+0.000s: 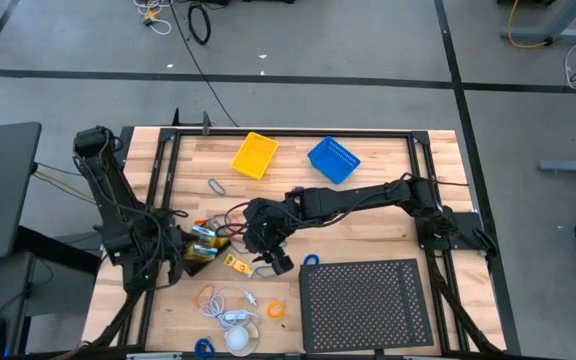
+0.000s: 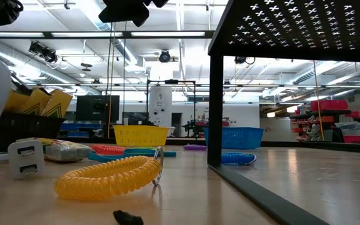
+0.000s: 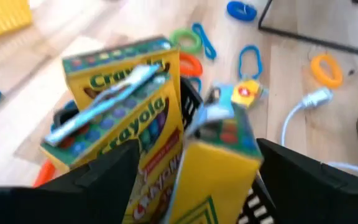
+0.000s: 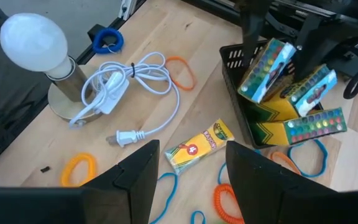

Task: Pick & Place Office Desk Supplies
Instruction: Put the crayon box into the black basket

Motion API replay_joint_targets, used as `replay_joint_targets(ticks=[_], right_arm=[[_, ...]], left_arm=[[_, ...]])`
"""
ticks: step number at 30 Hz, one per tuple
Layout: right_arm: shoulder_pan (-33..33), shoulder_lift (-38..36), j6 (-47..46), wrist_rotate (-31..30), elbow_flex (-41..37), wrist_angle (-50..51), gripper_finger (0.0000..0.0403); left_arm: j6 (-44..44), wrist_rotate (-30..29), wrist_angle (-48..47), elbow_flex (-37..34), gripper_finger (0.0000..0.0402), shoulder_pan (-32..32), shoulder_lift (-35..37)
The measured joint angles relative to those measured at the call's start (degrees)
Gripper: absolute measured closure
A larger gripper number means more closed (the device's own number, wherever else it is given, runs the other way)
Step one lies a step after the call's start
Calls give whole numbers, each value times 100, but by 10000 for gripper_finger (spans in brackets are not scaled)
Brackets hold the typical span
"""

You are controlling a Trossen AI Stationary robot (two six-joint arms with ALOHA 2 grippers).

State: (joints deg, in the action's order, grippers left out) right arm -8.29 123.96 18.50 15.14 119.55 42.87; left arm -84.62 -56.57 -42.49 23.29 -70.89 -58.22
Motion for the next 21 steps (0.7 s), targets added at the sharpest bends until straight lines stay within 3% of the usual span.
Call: replay_joint_targets(ticks=[9,15,21], right_arm=[[-1,0,-17,-81,1,-2,208],[-2,2,20,-122,0,-2,208],[0,2,24,-129,0,-2,208]], left_arm=[[-357,68,-498,72,144,0,0],[284,135,-837,629,200,-2,3],[303,250,-1720,1251,212,-121,3]])
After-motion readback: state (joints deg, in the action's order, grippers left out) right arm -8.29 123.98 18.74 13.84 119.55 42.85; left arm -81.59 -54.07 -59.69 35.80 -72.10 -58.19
